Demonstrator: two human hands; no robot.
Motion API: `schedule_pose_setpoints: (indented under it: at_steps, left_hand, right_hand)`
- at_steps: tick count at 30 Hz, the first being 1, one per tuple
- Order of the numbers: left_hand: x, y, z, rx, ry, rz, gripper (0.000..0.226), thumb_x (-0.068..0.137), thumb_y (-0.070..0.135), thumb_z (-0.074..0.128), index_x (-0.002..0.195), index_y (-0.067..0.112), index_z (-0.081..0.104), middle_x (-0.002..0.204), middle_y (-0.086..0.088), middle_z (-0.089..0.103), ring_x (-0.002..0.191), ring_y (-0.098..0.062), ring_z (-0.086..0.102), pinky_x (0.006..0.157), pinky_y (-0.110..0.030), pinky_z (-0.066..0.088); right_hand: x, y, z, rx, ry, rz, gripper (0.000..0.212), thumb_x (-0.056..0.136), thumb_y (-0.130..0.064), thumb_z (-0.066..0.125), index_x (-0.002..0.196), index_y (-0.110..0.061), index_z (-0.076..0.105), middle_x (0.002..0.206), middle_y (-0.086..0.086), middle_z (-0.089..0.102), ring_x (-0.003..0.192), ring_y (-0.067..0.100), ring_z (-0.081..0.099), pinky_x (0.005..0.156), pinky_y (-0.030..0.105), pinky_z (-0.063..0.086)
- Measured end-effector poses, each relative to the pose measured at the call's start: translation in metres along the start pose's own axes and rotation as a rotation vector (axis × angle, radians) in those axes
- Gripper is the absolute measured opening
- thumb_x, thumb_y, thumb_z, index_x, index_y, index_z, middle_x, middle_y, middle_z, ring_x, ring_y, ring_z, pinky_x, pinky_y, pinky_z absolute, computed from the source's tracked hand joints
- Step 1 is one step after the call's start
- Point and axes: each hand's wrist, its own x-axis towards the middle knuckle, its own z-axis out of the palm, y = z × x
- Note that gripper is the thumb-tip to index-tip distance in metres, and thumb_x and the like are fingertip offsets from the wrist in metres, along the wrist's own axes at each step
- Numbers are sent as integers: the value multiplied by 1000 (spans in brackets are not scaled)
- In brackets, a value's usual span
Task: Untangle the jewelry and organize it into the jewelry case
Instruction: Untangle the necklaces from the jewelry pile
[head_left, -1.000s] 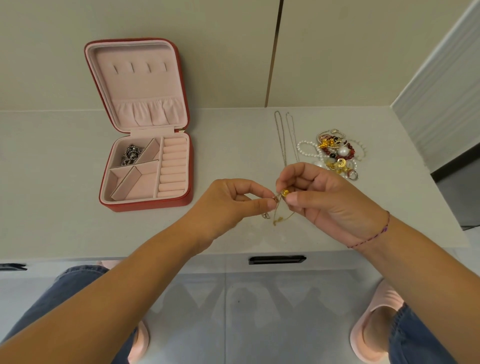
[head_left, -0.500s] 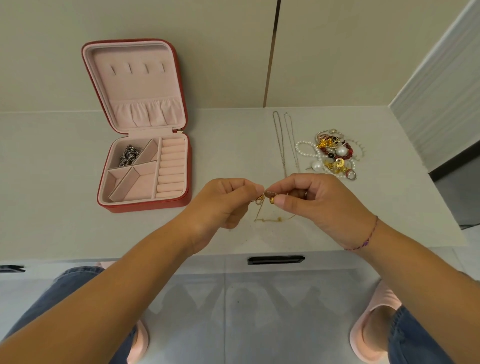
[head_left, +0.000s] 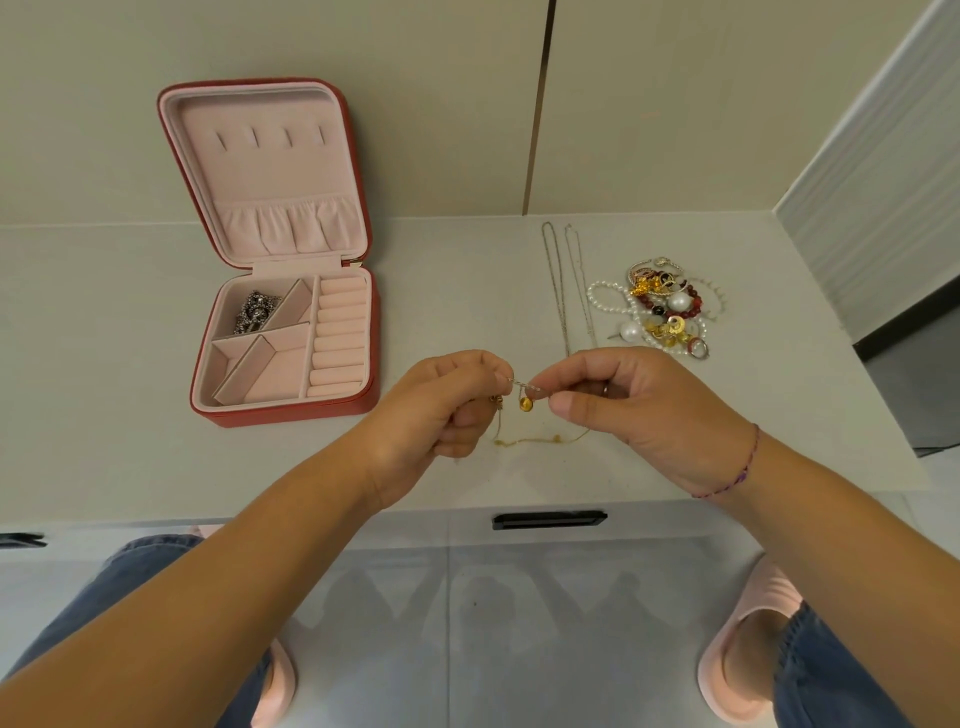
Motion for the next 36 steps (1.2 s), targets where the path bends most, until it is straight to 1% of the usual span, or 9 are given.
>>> schedule_pose_setpoints:
  at_steps: [4, 8, 10, 13, 18, 24, 27, 30, 36]
  left_hand:
    - [0, -1, 1, 37, -12, 19, 10, 76, 18, 52, 69, 18, 59, 58, 0, 36, 47, -11, 25, 47, -27, 17]
    - [1, -2, 3, 39, -10, 14, 9, 81, 16, 54, 76, 14, 62, 58, -1, 34, 48, -10, 28, 42, -20, 29]
    - [0, -1, 4, 61, -17, 23, 14, 92, 11, 51, 83, 10, 62, 56, 2, 45, 47, -9, 29, 42, -19, 30]
    - [-1, 1, 4, 59, -28, 22, 17, 96, 8, 47, 90, 10, 63, 64, -1, 59, 45, -8, 27, 40, -18, 26]
    - [-1, 0, 3, 143, 16, 49, 14, 92, 16, 57, 97, 14, 70, 52, 5, 43, 44, -7, 27, 42, -18, 23]
    - [-2, 2, 7, 160, 96, 112, 9, 83, 20, 66, 85, 17, 74, 48, 0, 29, 43, -10, 21, 41, -18, 22]
    - [-2, 2, 8, 183, 121, 128, 9, 86, 17, 64, 84, 15, 72, 48, 0, 28, 43, -10, 21, 41, -18, 22]
    - [-3, 2, 8, 183, 119, 107, 14, 92, 16, 58, 82, 15, 69, 46, 5, 32, 42, -8, 23, 41, -17, 23]
    - [-3, 1, 11, 173, 105, 74, 17, 97, 17, 51, 87, 12, 63, 42, 6, 36, 39, -6, 25, 41, -16, 23]
  right_hand:
    - [1, 2, 1, 27, 7, 6, 18, 79, -4, 69, 84, -20, 73, 81, -5, 71, 73, 3, 59, 72, 16, 50]
    - [2, 4, 1, 31, 52, -13, 10, 71, -23, 70, 81, -23, 73, 78, -2, 69, 74, 10, 54, 70, 17, 46]
    - [2, 4, 1, 50, 65, -32, 11, 69, -24, 70, 79, -22, 72, 78, -3, 69, 74, 10, 56, 69, 16, 48]
    - [2, 3, -1, 105, 94, -47, 13, 68, -22, 69, 80, -18, 72, 73, -7, 69, 69, 2, 58, 64, 13, 46]
    - [3, 1, -3, 176, 127, -26, 23, 68, -22, 67, 87, -8, 69, 56, -13, 58, 49, 0, 46, 51, 11, 37]
    - [3, 2, 0, 157, 147, -17, 20, 67, -25, 69, 83, -12, 71, 57, -10, 57, 51, 1, 43, 52, 13, 36]
    - [1, 1, 0, 137, 134, 15, 2, 77, -15, 68, 78, -15, 71, 56, -11, 53, 52, 2, 41, 53, 15, 35]
    - [1, 3, 1, 89, 116, 17, 18, 84, -4, 62, 73, -16, 68, 57, -13, 54, 52, 1, 43, 53, 13, 36]
    - [1, 1, 3, 17, 85, 18, 18, 85, 3, 58, 73, -11, 61, 53, -16, 52, 50, -1, 43, 52, 10, 37]
